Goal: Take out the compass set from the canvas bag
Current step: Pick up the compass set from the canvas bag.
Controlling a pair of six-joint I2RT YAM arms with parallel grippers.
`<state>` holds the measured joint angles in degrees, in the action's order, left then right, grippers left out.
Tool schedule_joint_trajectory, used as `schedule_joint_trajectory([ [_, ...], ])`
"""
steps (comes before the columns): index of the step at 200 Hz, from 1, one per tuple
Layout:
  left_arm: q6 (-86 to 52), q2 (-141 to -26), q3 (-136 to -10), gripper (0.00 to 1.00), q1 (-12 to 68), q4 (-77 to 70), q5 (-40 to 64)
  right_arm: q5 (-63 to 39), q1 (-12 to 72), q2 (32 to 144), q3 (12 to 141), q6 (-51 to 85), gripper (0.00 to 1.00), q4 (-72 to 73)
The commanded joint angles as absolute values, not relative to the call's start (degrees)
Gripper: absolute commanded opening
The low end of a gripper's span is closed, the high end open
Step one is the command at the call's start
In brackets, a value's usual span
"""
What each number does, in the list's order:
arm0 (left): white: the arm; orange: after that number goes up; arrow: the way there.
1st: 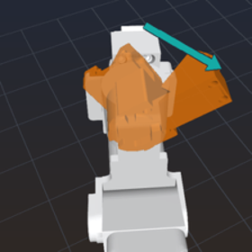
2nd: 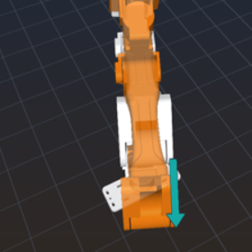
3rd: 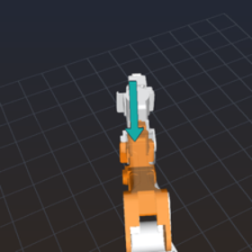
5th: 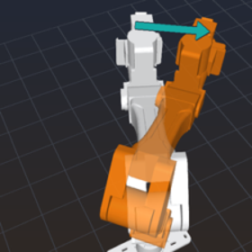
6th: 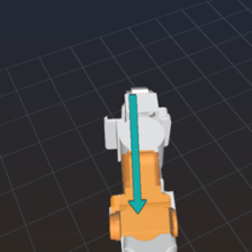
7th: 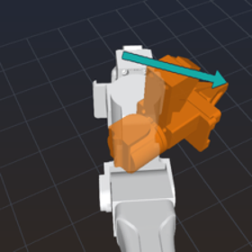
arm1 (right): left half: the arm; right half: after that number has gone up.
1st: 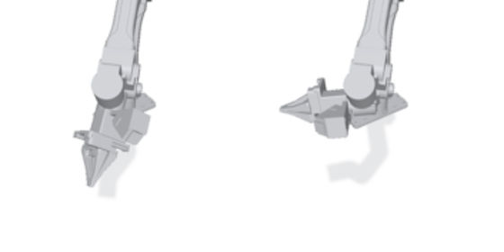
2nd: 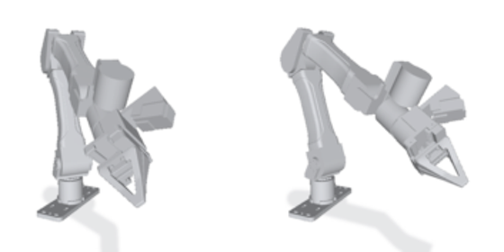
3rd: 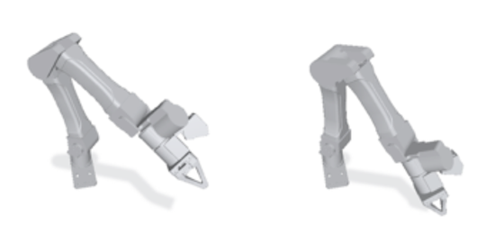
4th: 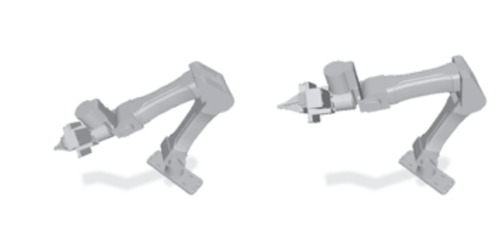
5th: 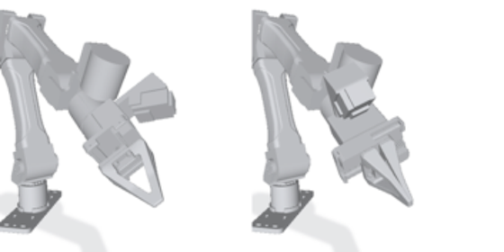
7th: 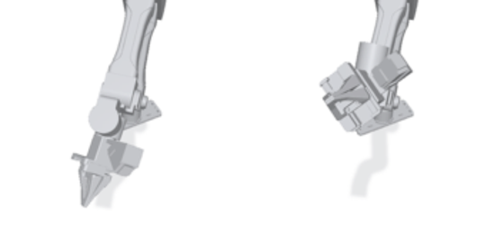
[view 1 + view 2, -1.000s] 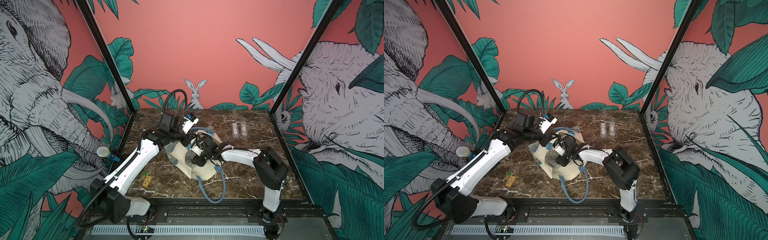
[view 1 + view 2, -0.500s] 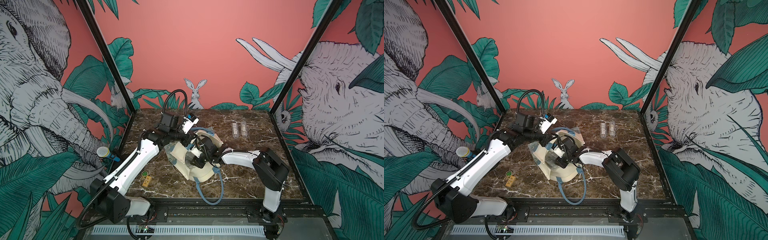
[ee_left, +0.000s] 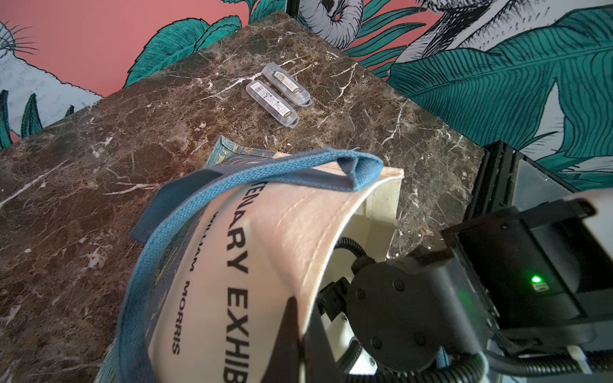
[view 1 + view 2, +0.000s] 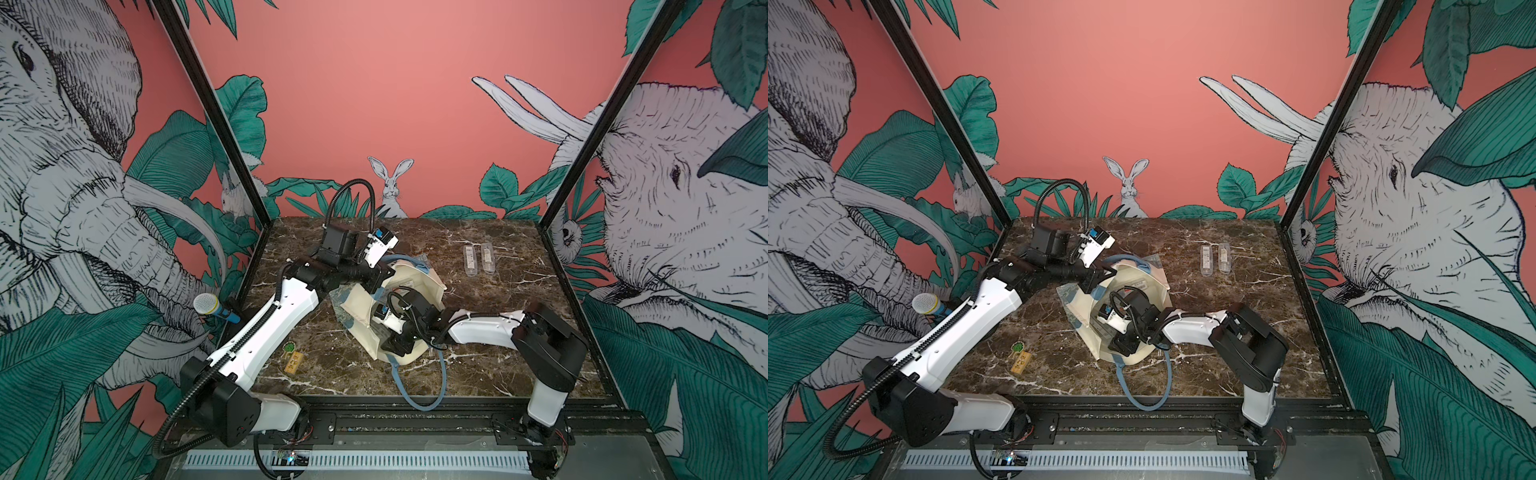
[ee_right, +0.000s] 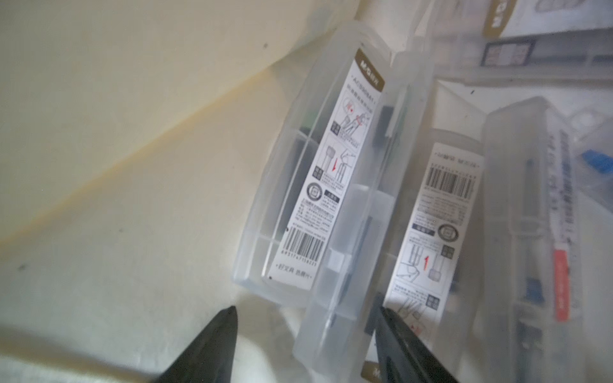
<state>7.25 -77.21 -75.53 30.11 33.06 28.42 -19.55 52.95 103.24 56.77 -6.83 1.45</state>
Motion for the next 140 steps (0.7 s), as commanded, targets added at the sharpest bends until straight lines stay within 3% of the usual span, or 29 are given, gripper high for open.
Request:
schedule_joint_trajectory([
  [1,7.4,-75.2,-75.5,0.00,30.2,30.9,30.4,-14.4,53.3,101.7,56.8,-8.4,0.62,1.8],
  [36,7.5,-75.2,-75.4,0.00,30.3,31.0,30.4,-16.1,53.5,101.3,57.0,-5.8,0.44,3.9],
  [83,7.5,-75.2,-75.3,0.00,30.3,31.0,30.4,-17.3,54.3,103.8,58.9,-3.4,0.38,5.2],
  [140,7.7,-75.1,-75.2,0.00,30.3,31.2,29.8,-15.4,54.7,103.1,59.9,-2.4,0.19,2.2],
])
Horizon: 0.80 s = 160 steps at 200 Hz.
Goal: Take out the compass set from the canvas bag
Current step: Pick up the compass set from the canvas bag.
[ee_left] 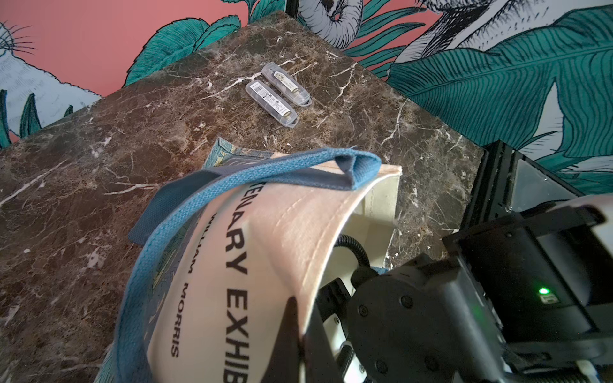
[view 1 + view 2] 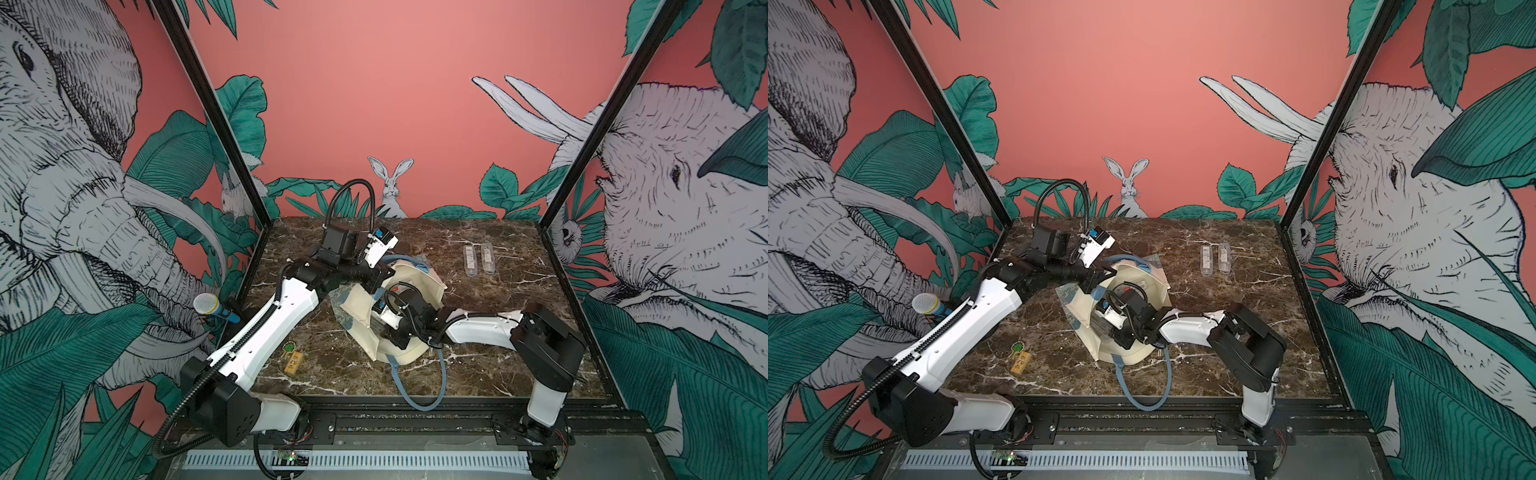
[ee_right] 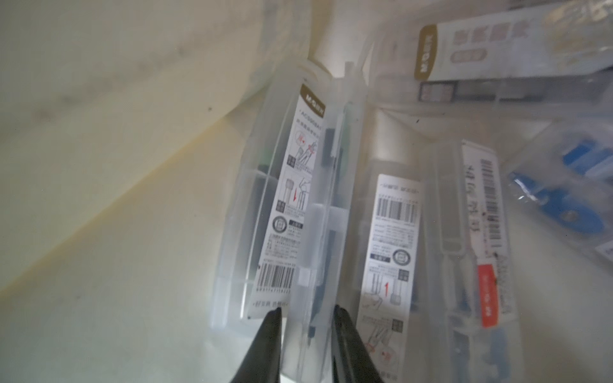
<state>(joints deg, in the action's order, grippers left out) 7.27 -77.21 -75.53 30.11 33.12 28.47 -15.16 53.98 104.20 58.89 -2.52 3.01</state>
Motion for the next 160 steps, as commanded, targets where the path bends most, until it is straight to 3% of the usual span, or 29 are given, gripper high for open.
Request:
schedule_joint_trajectory([
  [1,7.7,-75.1,-75.2,0.00,30.3,31.2,29.8,-15.3,54.7,103.1,59.9,-2.4,0.19,2.1],
  [75,7.3,-75.1,-75.0,0.00,30.2,30.9,27.8,-11.1,54.7,92.2,56.2,0.5,0.11,-6.8],
  [160,4.4,-74.1,-74.2,0.00,30.1,27.7,24.2,-10.2,55.2,66.6,50.3,9.7,0.10,-27.8],
])
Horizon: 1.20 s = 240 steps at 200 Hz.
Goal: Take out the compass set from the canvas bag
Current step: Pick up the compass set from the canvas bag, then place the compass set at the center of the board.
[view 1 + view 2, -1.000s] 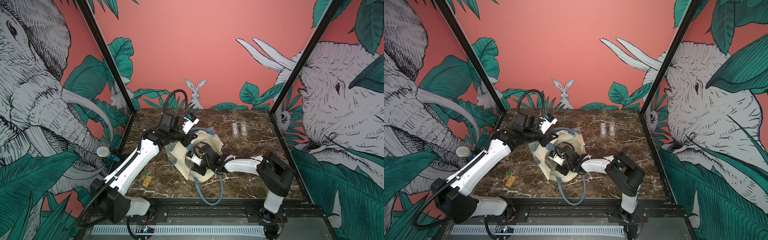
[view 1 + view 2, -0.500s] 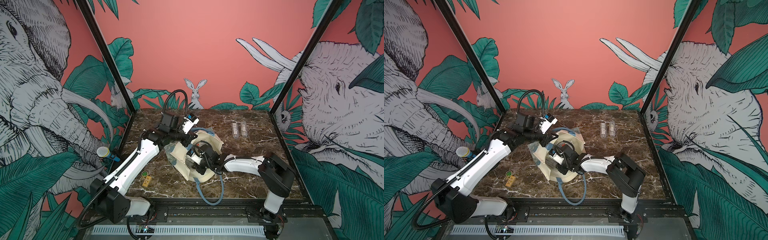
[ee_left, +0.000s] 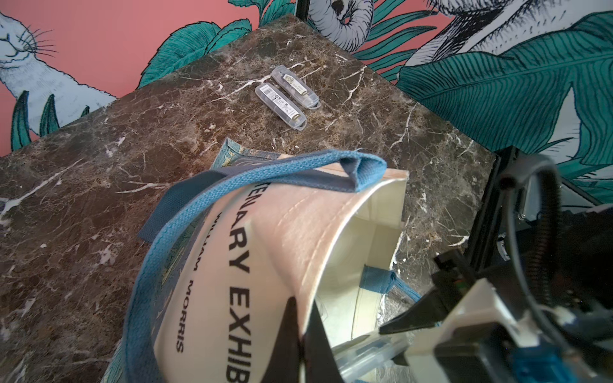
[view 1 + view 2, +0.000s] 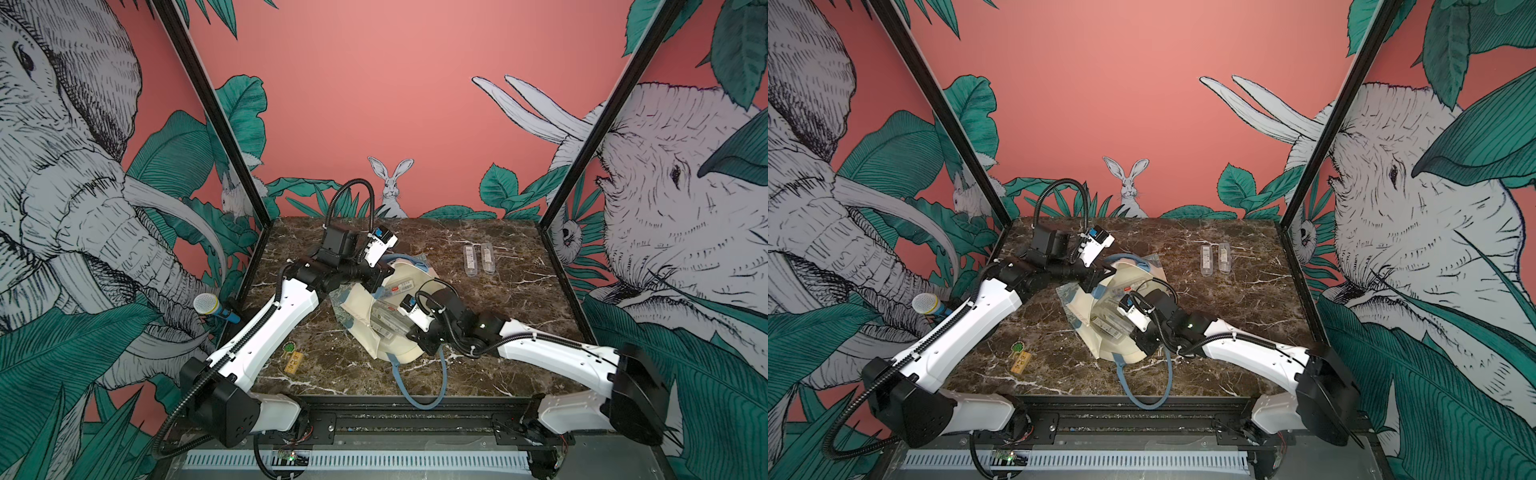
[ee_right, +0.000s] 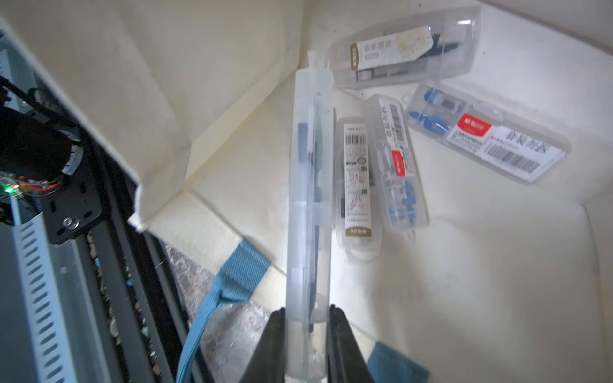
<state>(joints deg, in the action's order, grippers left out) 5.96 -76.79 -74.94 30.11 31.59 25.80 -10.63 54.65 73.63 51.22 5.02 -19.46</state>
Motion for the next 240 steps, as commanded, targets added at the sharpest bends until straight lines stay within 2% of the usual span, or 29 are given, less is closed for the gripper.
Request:
schedule_joint_trajectory([
  [1,4.4,-74.1,-74.2,0.00,30.1,27.6,24.2,-10.1,55.1,66.2,50.2,9.8,0.10,-28.1],
  [54,2.1,-74.3,-73.3,0.00,29.8,25.5,21.9,-5.9,53.8,50.1,57.3,11.3,0.10,-43.0],
  [73,1.6,-74.4,-73.5,0.00,29.7,25.1,21.5,-7.0,48.8,49.2,62.0,8.3,0.09,-45.4],
  [97,1.3,-74.7,-73.6,0.00,29.6,25.0,21.8,-15.7,37.4,50.4,61.7,5.7,0.09,-39.1],
  [109,1.4,-74.9,-74.0,0.00,29.7,25.3,21.9,-21.4,30.4,52.8,60.5,6.7,0.12,-31.9],
  [129,1.3,-74.7,-73.9,0.00,29.6,25.2,22.0,-27.4,21.4,59.9,57.4,11.7,0.08,-16.7],
  [145,1.3,-74.7,-73.9,0.00,29.5,25.1,22.3,-27.1,17.4,67.5,56.8,14.7,0.08,-7.5],
  [176,1.9,-74.5,-73.8,0.00,29.5,25.7,22.6,-20.3,13.5,82.5,57.5,18.7,0.04,3.7],
  [199,2.1,-74.4,-73.9,0.00,29.5,26.3,22.6,-16.6,12.8,94.2,62.1,20.8,0.03,4.4],
  [240,2.7,-74.3,-73.6,0.00,29.6,26.6,22.6,-12.1,12.4,103.9,66.4,23.9,0.03,4.2],
])
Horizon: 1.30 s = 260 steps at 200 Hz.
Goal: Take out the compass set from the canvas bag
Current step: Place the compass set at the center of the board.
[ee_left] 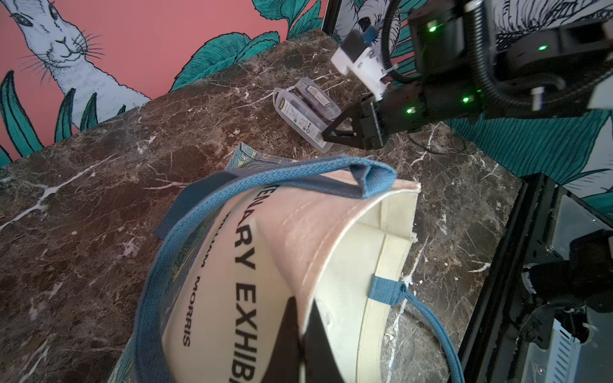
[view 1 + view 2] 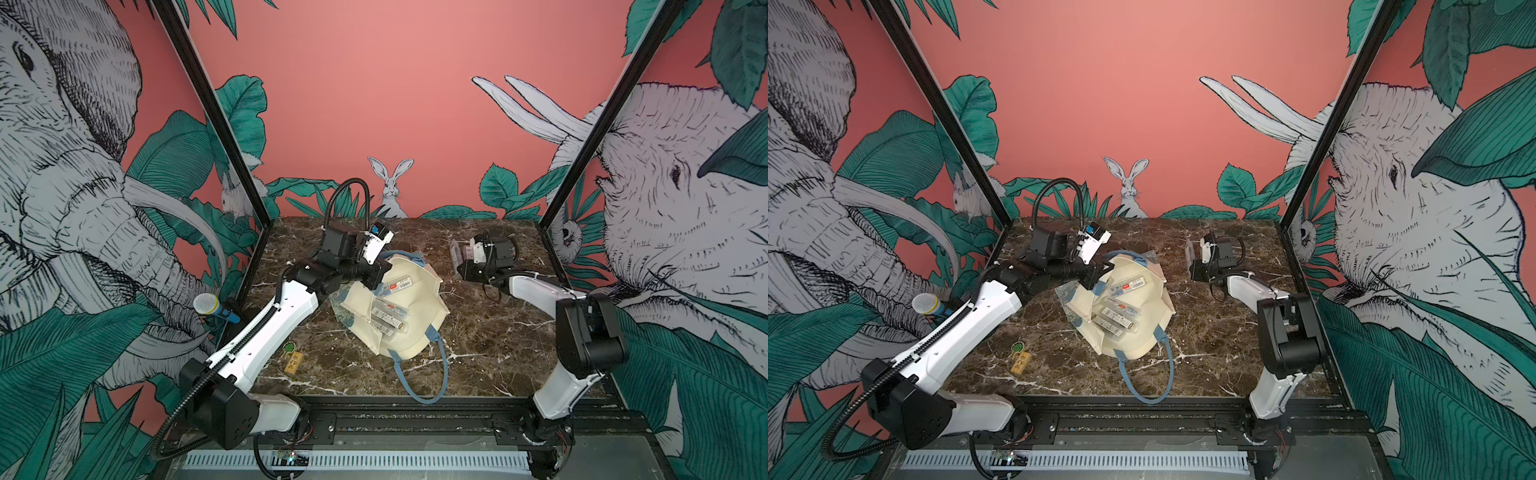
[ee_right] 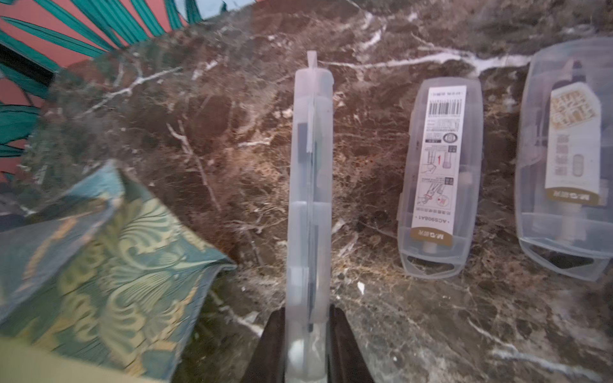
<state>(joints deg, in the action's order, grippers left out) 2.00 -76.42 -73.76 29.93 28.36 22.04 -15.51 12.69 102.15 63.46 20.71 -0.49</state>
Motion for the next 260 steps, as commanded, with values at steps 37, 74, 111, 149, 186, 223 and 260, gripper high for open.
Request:
schedule_joint_trajectory([
  [37,2.9,-74.9,-74.0,0.00,29.5,26.7,22.9,-12.9,12.4,108.8,68.7,26.3,0.06,6.2],
  [74,3.1,-74.7,-73.4,0.00,29.5,26.4,23.1,-14.1,12.4,112.1,70.6,27.7,0.11,6.1],
  [111,3.6,-74.2,-73.3,0.00,29.5,26.6,22.8,-14.3,12.4,113.9,71.6,28.4,0.19,4.8],
  [149,3.7,-74.0,-73.1,0.00,29.5,26.6,22.9,-12.3,12.5,114.1,72.5,26.7,0.31,1.6],
  [186,3.7,-73.8,-72.9,0.00,29.3,26.4,23.1,-10.4,12.4,113.8,73.4,25.1,0.37,-0.2],
  [223,3.6,-73.8,-72.9,0.00,29.3,26.4,23.3,-9.4,12.4,113.5,74.7,23.9,0.38,-1.8],
  [260,3.7,-73.9,-73.0,0.00,29.3,26.3,23.2,-9.1,13.3,111.0,74.8,22.1,0.38,-4.4],
])
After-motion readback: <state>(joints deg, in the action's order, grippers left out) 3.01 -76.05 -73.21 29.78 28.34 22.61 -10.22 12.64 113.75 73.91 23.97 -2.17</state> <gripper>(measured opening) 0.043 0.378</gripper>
